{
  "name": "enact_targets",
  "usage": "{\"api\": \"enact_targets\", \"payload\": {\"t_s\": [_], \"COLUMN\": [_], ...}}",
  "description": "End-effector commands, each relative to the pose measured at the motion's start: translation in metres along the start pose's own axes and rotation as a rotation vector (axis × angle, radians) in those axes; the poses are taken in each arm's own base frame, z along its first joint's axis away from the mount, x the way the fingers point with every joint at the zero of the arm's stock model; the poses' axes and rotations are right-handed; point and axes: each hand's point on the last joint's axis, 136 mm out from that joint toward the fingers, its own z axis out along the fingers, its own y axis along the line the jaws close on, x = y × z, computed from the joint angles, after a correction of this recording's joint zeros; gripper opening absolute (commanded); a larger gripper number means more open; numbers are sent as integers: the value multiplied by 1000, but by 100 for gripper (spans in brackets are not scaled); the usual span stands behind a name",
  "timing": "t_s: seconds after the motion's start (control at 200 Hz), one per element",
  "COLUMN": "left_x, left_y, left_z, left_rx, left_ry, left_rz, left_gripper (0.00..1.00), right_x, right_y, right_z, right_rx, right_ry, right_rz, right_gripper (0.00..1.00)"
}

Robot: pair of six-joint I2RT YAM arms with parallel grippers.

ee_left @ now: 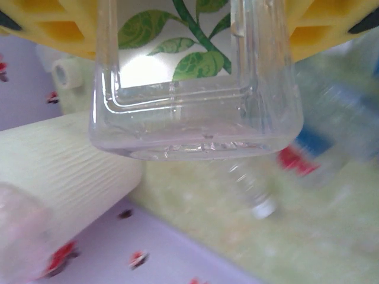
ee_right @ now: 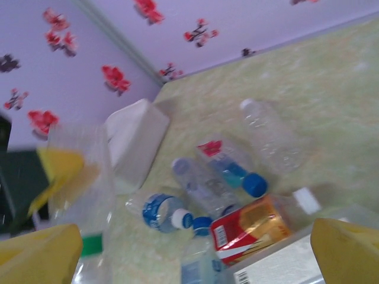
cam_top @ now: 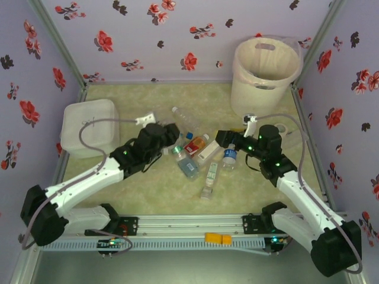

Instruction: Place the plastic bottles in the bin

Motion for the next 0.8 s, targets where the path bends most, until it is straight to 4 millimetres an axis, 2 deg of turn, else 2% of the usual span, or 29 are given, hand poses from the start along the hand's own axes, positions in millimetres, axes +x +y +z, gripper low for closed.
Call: {"api": "enact_targets", "payload": {"t_s": [0.0,0.11,0.285,0.465,0.62,0.73,0.79], "left_x": [-25,-28,-16,-7,-3,0,2], "left_y": [-47,-77,-104,-107,-105,-104,-106], "left_z": [12,27,45,50,45,44,44], "left_rx": [103,164,255,301,341,358,368], "left_ry": [-55,-28,29,49,50,58,64], "left_rz": [96,113,91,42,-20,-49,-58], "left_gripper": [36,36,36,36,36,36,37], "right_x": [-7,-1,6,9,11,12,12], "right_y": [42,57,66,58,55,54,51], "right_z": [-6,-8,-5,10,34,45,50], "right_rx": [-134,-169,-199,-176,-194,-203,-204], "right_ry": [-15,-1,16,47,108,129,124], "right_rz": [-100,-124,-151,-172,-143,-118,-104], "right_gripper": [100,100,100,98,87,83,77]}}
